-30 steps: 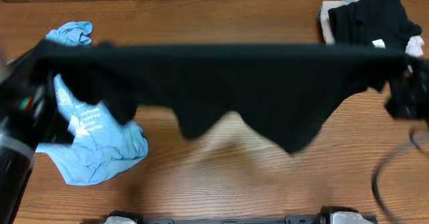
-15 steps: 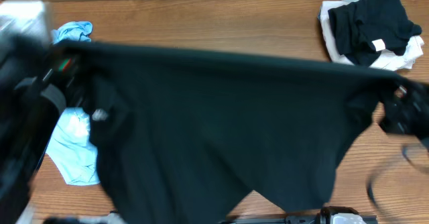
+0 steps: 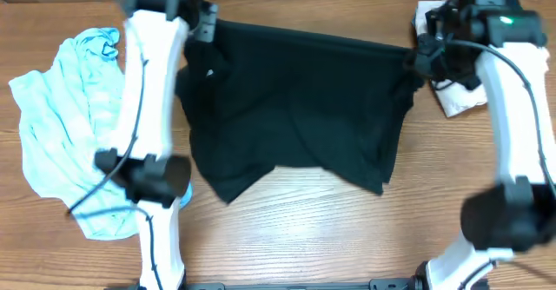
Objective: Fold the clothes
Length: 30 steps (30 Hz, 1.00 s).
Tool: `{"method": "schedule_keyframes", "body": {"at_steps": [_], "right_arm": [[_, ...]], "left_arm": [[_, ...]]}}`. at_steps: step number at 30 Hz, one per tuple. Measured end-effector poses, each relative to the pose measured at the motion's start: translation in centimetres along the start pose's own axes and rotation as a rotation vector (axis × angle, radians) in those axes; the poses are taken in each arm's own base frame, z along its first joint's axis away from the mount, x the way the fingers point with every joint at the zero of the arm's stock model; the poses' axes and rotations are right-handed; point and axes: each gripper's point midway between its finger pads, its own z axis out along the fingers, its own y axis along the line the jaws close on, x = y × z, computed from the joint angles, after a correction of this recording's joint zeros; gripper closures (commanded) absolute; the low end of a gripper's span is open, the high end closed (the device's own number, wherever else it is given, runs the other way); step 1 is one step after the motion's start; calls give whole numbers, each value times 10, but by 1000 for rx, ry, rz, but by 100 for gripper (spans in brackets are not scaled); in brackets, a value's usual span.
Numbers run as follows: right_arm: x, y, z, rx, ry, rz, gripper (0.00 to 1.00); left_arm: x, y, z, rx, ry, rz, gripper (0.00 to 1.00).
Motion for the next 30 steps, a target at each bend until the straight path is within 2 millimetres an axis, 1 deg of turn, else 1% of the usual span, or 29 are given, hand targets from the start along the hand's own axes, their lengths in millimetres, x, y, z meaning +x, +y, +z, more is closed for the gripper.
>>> {"method": "schedule_keyframes", "body": {"at_steps": [1, 2, 3, 5, 6, 7, 8, 9, 10, 11, 12, 13, 15, 16, 17, 19, 20, 24, 28, 30], "right_arm": [[-7, -3, 18, 5, 5, 0, 96], [-12, -4, 31, 8, 7, -1, 96], [-16, -7, 47, 12, 11, -1, 96], [-24, -10, 69, 13, 7, -2, 96], [-29, -11, 80, 14, 1, -3, 96], [-31, -12, 84, 13, -3, -3, 96], [-33, -13, 90, 15, -7, -4, 96], [-37, -14, 96, 16, -16, -5, 96], [-37, -14, 97, 15, -17, -5, 96], [-38, -14, 98, 16, -20, -6, 96], [-40, -14, 98, 17, -25, -7, 96], [-41, -14, 98, 20, -32, -8, 95], [-44, -17, 98, 27, -41, -5, 95], [-44, -19, 97, 31, -42, -1, 92], [-45, -23, 97, 36, -43, 4, 91], [-46, -30, 96, 45, -47, 16, 91], [-47, -34, 95, 49, -49, 23, 90], [-49, -44, 93, 63, -55, 40, 89], [-50, -46, 93, 65, -56, 44, 89], [-50, -46, 93, 65, -56, 45, 88]], "left_arm": [[-3, -5, 21, -5, 13, 7, 96], [-5, -10, 41, -7, 25, 11, 96], [-6, -14, 58, -10, 33, 15, 96], [-9, -22, 92, -15, 45, 20, 96], [-9, -25, 105, -17, 48, 21, 96], [-10, -28, 117, -18, 49, 21, 96], [-11, -30, 126, -20, 44, 20, 94], [-13, -33, 136, -18, 38, 19, 89], [-14, -34, 138, -17, 36, 19, 87], [-15, -35, 139, -11, 32, 20, 82], [-16, -36, 139, -5, 27, 22, 74], [-17, -37, 139, 2, 22, 23, 63], [-18, -37, 140, 14, 20, 21, 34], [-17, -37, 140, 20, 23, 21, 23], [-15, -36, 140, 28, 32, 19, 16], [-9, -35, 141, 44, 56, 22, 5], [-5, -36, 141, 53, 69, 22, 3], [6, -38, 140, 86, 117, 21, 1], [5, -44, 140, 119, 111, 22, 1], [1, -50, 139, 155, 95, 33, 1]]}}
